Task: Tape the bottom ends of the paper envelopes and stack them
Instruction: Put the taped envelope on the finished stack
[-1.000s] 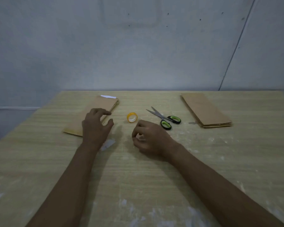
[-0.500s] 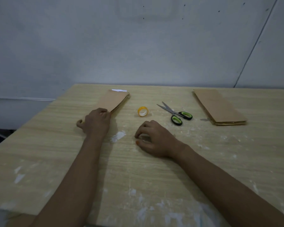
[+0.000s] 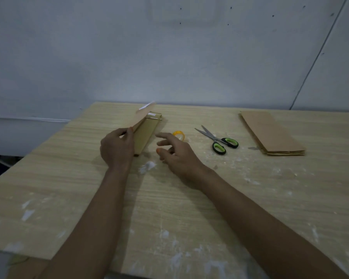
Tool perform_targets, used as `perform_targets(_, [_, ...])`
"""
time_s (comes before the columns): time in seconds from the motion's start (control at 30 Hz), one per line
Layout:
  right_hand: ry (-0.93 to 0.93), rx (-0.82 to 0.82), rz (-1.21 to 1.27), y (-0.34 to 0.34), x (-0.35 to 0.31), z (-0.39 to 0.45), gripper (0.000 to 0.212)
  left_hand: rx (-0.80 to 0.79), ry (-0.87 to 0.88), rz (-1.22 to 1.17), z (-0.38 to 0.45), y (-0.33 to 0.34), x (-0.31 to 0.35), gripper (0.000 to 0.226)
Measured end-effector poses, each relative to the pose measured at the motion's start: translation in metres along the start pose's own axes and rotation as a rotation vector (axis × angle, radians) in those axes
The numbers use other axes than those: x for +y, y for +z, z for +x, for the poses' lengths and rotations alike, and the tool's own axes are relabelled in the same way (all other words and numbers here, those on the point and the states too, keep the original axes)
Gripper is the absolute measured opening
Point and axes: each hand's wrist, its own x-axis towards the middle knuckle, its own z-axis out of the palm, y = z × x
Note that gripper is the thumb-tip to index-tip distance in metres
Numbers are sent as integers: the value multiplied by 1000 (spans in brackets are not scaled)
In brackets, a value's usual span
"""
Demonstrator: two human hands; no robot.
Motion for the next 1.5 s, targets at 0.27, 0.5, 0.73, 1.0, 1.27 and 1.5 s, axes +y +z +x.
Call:
perform_targets(0.27, [307, 3, 494, 29, -27, 50, 34, -57, 53, -55, -11, -5, -7, 18])
perform_targets(0.5, [423, 49, 523, 48, -33, 74, 31, -88, 94, -72, -11, -5, -11, 17])
perform_targets(0.73, [349, 175, 571, 35, -33, 82, 27, -139, 93, 94, -9, 4, -14, 91])
perform_targets(1.0, [297, 383, 721, -30, -22, 69, 12, -394, 111, 312, -13, 11, -26, 99])
perform_targets(1.27, [346, 551, 947, -92, 5, 28, 41, -398, 119, 354, -7, 15, -25, 77])
perform_targets(1.5, [368, 513, 1038, -114, 21, 6, 52, -228, 125, 195, 1, 14, -18, 26])
